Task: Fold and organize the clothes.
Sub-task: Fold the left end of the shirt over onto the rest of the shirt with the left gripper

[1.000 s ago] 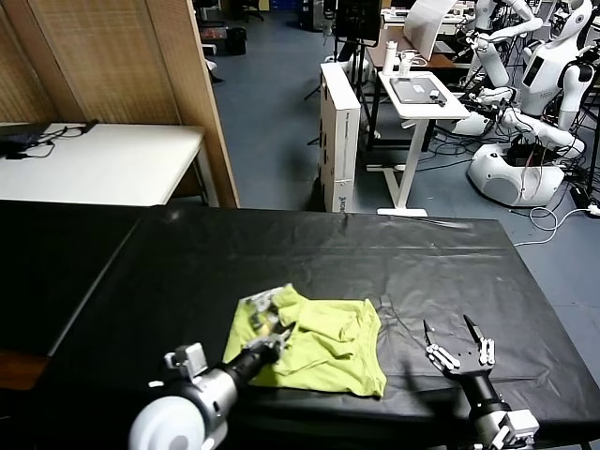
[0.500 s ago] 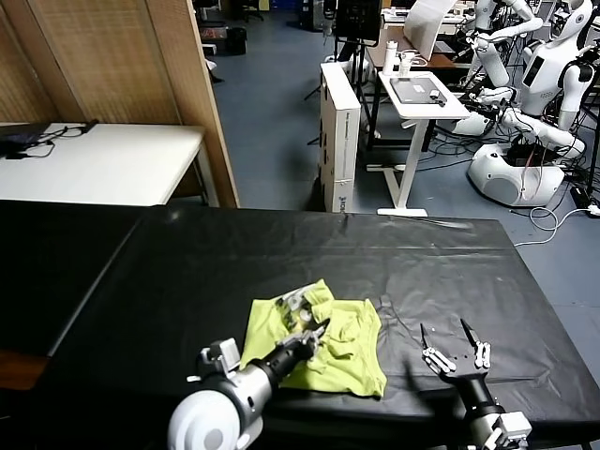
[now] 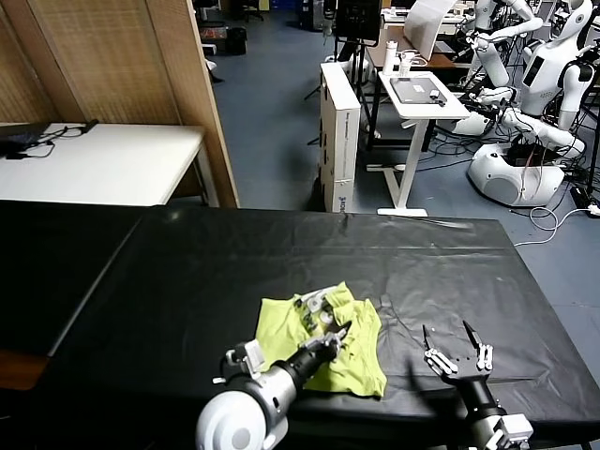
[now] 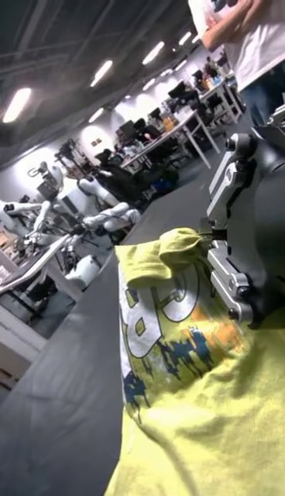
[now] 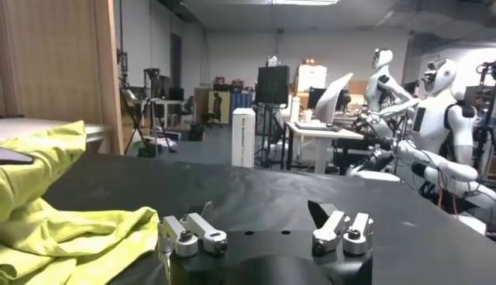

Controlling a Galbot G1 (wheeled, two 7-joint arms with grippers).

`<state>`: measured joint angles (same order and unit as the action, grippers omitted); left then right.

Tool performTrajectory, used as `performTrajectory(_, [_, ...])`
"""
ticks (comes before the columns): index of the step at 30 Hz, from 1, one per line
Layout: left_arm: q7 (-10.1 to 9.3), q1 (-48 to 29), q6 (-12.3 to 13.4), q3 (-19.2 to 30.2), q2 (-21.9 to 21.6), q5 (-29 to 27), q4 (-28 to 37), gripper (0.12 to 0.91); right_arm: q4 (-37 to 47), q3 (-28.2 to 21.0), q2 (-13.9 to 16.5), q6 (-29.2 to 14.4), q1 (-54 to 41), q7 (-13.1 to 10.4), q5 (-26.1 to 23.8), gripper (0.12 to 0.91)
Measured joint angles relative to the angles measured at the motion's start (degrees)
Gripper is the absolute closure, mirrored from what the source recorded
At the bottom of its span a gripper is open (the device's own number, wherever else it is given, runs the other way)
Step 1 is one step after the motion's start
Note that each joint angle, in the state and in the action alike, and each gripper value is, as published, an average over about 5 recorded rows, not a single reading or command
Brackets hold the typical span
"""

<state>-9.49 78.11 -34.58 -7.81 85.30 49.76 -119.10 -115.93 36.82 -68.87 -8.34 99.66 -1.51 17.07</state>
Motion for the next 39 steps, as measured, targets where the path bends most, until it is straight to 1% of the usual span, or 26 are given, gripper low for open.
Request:
performTrajectory(11, [0.60,-0.2,1.0,-0.3,2.4,-2.3,3.6,0.854,0.1,-0.1,-0.3,0.0,0.0,0.0,-0.2,0.118])
performTrajectory(19, [0.74,0.7,1.0,0.0,2.9,-3.2,4.0,0.854,0.4,-0.6,-0.3,0.0,-0.5,0.0,-0.5,0.118])
performTrajectory(23, [1.53,1.1,1.0,0.4,3.5,-4.5,4.1,0.849,0.5,-1.1,-0.2,-0.1,-0.6,0.1,-0.8,0.118])
performTrajectory(24, [1.71,1.1,1.0,0.5,3.7,-4.6,4.1,0.830,0.6,-1.2,-0.1,-0.1,-0.7,0.2,-0.9,0.118])
performTrajectory(26, [1.83,1.2,1.0,0.9,4.2,-4.6,4.1,0.754,0.5,-1.4,0.3,-0.3,-0.7,0.3,-1.0,0.118])
performTrajectory(30, [1.87,1.6,1.2,1.4,5.4,-4.6,3.9,0.513,0.3,-1.8,1.5,-0.9,-0.5,0.7,-1.0,0.118])
performTrajectory(31, [1.92,1.7,1.2,1.4,5.7,-4.6,3.9,0.437,0.1,-2.0,1.9,-1.0,-0.4,0.8,-1.0,0.118])
performTrajectory(34, [2.29,1.9,1.3,1.4,6.2,-4.8,3.5,0.259,-0.4,-2.4,3.3,-1.2,0.1,1.5,-0.9,0.118])
performTrajectory(35, [2.59,2.0,1.4,1.3,6.3,-5.1,3.2,0.212,-0.7,-2.6,3.9,-1.2,0.3,1.8,-0.8,0.118])
performTrajectory(37, [3.51,2.1,1.9,1.1,6.4,-6.3,2.1,0.150,-1.4,-3.1,5.1,-0.9,1.0,2.6,-0.7,0.118])
performTrajectory(39, [4.66,2.1,2.6,0.7,6.1,-8.1,0.9,0.132,-2.3,-3.7,6.6,-0.1,1.7,3.2,-0.6,0.118])
